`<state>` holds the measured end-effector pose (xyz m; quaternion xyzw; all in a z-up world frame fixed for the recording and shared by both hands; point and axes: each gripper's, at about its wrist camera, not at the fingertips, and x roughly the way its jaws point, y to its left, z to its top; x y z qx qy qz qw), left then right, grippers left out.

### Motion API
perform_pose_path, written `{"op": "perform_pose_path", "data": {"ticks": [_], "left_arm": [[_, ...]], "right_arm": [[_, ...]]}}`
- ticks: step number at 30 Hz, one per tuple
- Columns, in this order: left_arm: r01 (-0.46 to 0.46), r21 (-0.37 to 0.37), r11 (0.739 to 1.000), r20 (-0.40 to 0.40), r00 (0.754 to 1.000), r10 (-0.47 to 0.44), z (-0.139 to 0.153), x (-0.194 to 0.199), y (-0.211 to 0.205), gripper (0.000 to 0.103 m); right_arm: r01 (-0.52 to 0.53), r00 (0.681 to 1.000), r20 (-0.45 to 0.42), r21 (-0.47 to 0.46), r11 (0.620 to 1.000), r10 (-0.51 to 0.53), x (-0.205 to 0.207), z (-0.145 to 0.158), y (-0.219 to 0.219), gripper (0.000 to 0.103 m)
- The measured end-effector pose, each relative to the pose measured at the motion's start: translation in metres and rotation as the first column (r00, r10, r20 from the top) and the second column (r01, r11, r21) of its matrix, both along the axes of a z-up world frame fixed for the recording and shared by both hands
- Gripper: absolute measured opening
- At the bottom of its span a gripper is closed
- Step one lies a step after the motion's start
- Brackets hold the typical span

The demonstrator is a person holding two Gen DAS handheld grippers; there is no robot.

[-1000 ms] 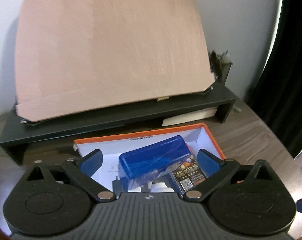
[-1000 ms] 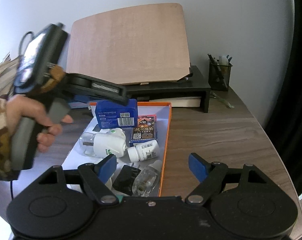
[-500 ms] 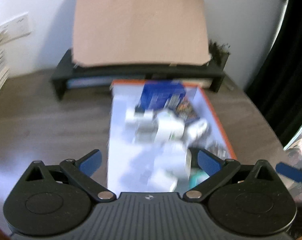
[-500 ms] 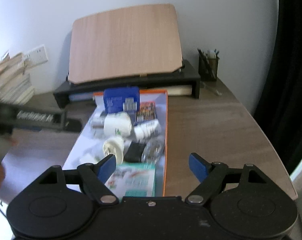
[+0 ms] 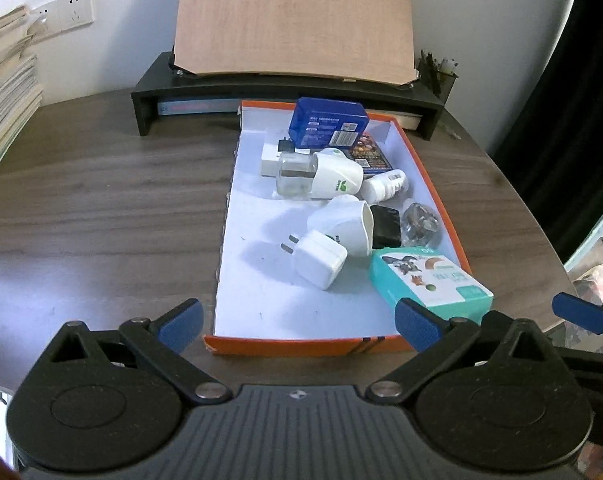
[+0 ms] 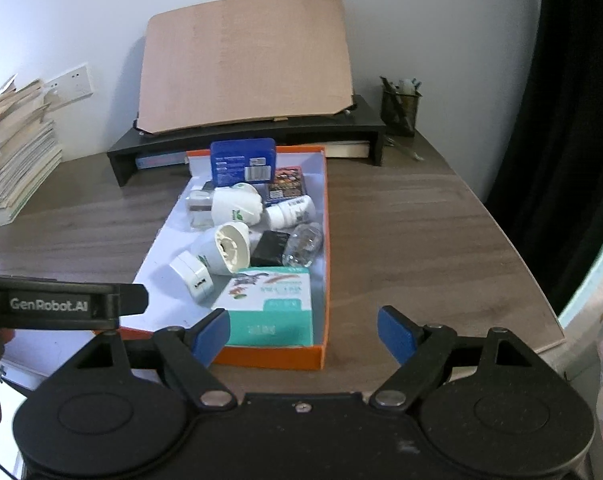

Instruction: Organize rigid objects

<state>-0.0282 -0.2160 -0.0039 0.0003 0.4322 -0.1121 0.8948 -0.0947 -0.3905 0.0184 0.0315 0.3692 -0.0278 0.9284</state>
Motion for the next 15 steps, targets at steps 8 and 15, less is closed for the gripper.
{"op": "perform_pose_path", "data": {"ticks": [8, 15], "left_arm": [[0.011, 0.006, 1.000, 0.011, 1.000, -0.012, 0.000, -0.009, -0.005, 0.103], [0.022, 0.005, 1.000, 0.004, 1.000, -0.022, -0.001, -0.009, -0.010, 0.103]], "right_arm": [[0.017, 1.000, -0.002, -0.007, 1.000, -0.017, -0.009, 0.000, -0.004, 0.096], [0.027, 1.000, -0.002, -0.005, 1.000, -0.027, -0.008, -0.001, -0.011, 0.096]]}}
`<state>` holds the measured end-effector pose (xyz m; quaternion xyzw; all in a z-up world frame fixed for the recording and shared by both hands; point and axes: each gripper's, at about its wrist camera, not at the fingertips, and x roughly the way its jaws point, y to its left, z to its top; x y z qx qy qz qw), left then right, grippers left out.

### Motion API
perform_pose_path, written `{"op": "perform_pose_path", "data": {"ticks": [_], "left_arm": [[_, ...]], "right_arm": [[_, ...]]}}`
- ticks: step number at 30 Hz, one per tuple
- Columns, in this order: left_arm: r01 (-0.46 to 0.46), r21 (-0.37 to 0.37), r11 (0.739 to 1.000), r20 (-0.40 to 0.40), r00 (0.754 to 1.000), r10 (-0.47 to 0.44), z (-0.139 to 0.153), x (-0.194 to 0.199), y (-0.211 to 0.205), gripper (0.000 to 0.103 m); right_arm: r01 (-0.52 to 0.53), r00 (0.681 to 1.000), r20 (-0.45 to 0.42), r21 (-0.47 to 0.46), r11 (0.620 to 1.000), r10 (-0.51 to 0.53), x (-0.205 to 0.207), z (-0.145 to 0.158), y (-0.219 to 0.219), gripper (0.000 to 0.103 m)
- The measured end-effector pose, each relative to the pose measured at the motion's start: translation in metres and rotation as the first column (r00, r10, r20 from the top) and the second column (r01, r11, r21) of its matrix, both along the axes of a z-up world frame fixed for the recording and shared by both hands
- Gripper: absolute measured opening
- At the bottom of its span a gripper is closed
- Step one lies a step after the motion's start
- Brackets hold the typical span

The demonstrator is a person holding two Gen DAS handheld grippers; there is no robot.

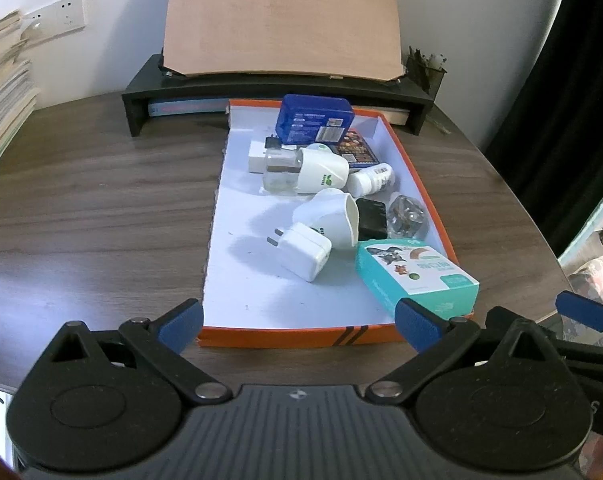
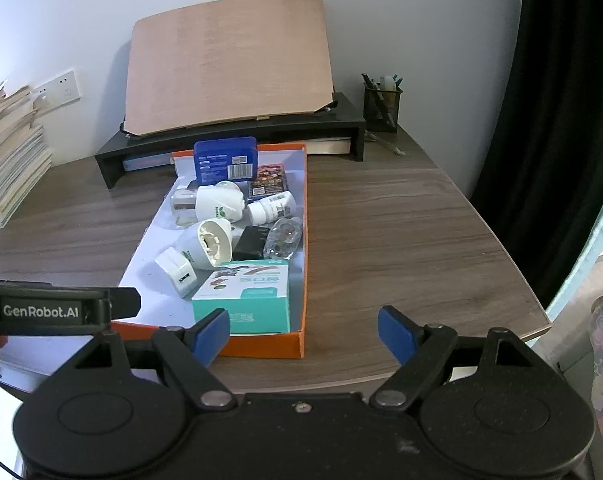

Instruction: Organize rigid objects

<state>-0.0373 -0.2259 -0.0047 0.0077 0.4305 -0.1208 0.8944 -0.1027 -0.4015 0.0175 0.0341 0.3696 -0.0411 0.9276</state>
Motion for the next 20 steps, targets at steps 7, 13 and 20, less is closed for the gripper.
{"op": "perform_pose_path", "data": {"ticks": [7, 13, 20], "left_arm": [[-0.004, 0.000, 1.000, 0.001, 1.000, 0.004, -0.002, 0.000, -0.006, 0.103], [-0.017, 0.005, 1.000, -0.011, 1.000, 0.017, -0.004, 0.002, -0.008, 0.103], [-0.008, -0.004, 1.000, -0.024, 1.000, 0.008, -0.004, 0.005, -0.010, 0.103]], "right_arm": [[0.010, 1.000, -0.005, 0.007, 1.000, -0.010, 0.000, -0.002, -0.008, 0.096], [0.022, 1.000, -0.005, 0.009, 1.000, -0.022, 0.000, -0.002, -0.013, 0.096], [0.032, 0.999, -0.003, 0.002, 0.999, -0.032, -0.002, 0.000, -0.017, 0.096]]}}
